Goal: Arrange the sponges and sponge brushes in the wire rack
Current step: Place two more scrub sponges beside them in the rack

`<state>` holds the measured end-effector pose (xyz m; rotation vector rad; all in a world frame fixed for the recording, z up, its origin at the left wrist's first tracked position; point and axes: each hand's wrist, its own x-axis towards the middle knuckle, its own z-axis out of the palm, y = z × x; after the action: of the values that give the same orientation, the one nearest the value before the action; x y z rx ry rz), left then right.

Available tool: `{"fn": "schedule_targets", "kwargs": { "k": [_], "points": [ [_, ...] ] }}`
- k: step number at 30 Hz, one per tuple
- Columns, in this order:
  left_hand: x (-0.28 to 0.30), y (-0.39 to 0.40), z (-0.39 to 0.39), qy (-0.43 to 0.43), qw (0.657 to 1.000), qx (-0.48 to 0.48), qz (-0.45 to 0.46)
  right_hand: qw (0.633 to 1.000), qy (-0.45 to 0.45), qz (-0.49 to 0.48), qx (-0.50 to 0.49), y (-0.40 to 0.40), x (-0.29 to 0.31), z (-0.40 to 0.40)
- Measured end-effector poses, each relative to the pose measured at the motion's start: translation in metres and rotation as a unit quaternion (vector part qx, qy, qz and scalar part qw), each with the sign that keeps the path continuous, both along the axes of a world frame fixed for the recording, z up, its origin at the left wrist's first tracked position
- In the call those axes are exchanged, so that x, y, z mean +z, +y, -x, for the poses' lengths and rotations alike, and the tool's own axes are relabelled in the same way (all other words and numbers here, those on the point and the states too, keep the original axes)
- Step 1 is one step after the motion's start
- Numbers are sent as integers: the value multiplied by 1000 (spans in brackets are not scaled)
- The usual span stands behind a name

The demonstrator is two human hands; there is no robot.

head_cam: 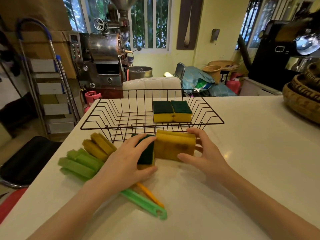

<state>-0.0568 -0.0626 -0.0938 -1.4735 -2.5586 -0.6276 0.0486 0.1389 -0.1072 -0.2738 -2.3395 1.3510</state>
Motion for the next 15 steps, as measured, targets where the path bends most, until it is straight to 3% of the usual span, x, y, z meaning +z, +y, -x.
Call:
{"fn": "schedule_targets", "kwargs": {
  "k": [3, 6, 10, 13, 15],
  "points": [
    [-6, -3, 4, 0, 1000, 6, 14, 998, -7, 63, -12, -2, 0, 2],
    [-9, -5, 6, 6, 1000, 5, 18, 997, 79, 1, -26, -2, 7, -5],
    [-9, -4, 5, 10, 1000, 5, 7, 942, 225, -248, -26, -9, 12, -13],
    [-8, -4, 4, 5, 1000, 10, 3, 872, 220, -435, -39, -10, 5, -10],
    [-8, -4, 3, 6, 1000, 14, 0, 859, 178, -478, -43, -10, -1, -9]
  ]
}}
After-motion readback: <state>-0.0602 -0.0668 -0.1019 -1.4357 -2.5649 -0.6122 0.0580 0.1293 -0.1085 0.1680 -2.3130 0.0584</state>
